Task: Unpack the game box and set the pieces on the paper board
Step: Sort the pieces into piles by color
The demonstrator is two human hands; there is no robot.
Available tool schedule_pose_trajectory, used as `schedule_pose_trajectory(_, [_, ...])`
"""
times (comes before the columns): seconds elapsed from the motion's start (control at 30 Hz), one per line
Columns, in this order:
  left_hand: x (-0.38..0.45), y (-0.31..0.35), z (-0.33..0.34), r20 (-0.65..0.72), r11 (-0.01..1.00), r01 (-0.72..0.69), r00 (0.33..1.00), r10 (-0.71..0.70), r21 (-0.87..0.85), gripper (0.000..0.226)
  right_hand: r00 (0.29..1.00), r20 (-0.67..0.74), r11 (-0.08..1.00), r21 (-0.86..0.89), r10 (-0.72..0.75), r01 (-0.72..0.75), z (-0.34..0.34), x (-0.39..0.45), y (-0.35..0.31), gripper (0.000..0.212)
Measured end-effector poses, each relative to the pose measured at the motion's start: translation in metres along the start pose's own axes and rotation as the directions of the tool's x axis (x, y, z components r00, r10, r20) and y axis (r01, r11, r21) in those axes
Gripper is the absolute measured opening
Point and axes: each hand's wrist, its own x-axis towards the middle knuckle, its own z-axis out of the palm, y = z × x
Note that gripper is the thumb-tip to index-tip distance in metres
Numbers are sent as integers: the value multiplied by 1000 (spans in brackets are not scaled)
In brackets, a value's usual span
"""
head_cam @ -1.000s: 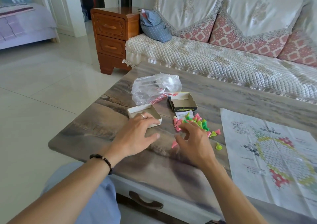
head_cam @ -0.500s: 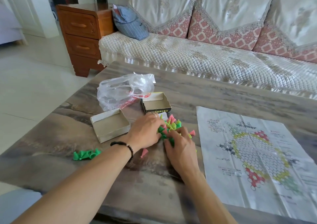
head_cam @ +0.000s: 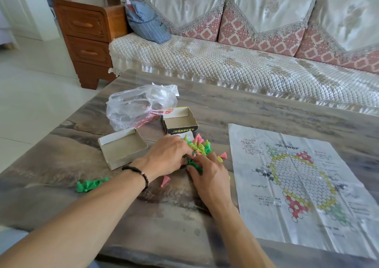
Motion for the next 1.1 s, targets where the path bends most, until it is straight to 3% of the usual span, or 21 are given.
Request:
schedule_pose_trajectory(0.27, [-8,-4,-2,-144,979,35,987,-65,-203,13,1000,-3,999,47,-19,19,4,3,4,9])
schedule_pose_trajectory(0.47, [-46,-7,-16,-217,935,108,958,-189,-336,11,999,-26,992,125,-30,33,3,3,7,3])
schedule_pose_trajectory(0.57, [-75,-6,-16,-234,913,167,935,-267,-373,11,998,-24,987,153,-53,56,0,0,4,5])
schedule_pose_trajectory(0.77, [-133,-2,-15,-330,871,247,854,-403,-425,14,999,15,962,271,38,-40,-14,-8,-13,8])
schedule_pose_trajectory(0.93, [-169,-12,-6,-387,837,330,771,-506,-437,16,985,23,909,389,-169,146,-9,-12,-75,9])
schedule_pose_trajectory(1.1, [-197,-23,-9,-396,787,425,695,-601,-448,16,920,187,893,365,-345,261,19,-26,-114,10])
